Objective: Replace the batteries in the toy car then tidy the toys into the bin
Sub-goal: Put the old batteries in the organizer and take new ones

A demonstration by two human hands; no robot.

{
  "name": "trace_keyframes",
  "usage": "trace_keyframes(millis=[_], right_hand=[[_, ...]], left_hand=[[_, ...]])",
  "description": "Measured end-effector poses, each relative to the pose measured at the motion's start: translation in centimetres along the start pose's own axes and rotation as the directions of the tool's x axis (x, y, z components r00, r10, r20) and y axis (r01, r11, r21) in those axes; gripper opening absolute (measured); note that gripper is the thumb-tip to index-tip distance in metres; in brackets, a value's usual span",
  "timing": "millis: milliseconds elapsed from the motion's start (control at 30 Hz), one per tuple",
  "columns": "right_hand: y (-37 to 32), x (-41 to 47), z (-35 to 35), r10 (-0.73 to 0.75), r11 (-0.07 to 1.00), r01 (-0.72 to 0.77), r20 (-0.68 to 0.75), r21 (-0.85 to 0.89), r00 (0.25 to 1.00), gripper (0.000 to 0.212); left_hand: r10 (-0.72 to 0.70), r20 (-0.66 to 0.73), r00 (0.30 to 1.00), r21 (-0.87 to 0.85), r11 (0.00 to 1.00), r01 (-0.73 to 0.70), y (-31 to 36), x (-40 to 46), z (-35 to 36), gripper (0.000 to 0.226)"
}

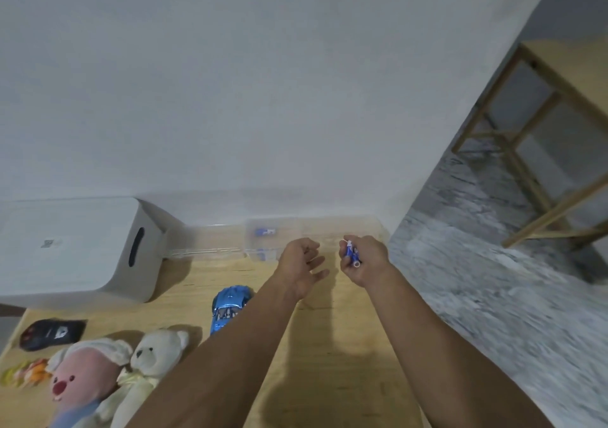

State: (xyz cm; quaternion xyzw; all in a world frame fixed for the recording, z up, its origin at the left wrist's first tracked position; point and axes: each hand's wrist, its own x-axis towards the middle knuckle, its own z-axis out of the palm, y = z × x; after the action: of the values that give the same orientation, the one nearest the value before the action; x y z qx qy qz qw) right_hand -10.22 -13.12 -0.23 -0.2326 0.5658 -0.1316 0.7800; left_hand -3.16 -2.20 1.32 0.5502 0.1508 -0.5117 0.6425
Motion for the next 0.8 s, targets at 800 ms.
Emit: trace_keyframes(millis=[800], right_hand=[[0.2,-0.7,2.5,-0.196,0.980,0.194,0.035,0.046,0.980,0.022]], left_hand=[[0.056,0.027,0.998,0.062,0.996,-0.057,2.0,0.1,0.3,0.050]])
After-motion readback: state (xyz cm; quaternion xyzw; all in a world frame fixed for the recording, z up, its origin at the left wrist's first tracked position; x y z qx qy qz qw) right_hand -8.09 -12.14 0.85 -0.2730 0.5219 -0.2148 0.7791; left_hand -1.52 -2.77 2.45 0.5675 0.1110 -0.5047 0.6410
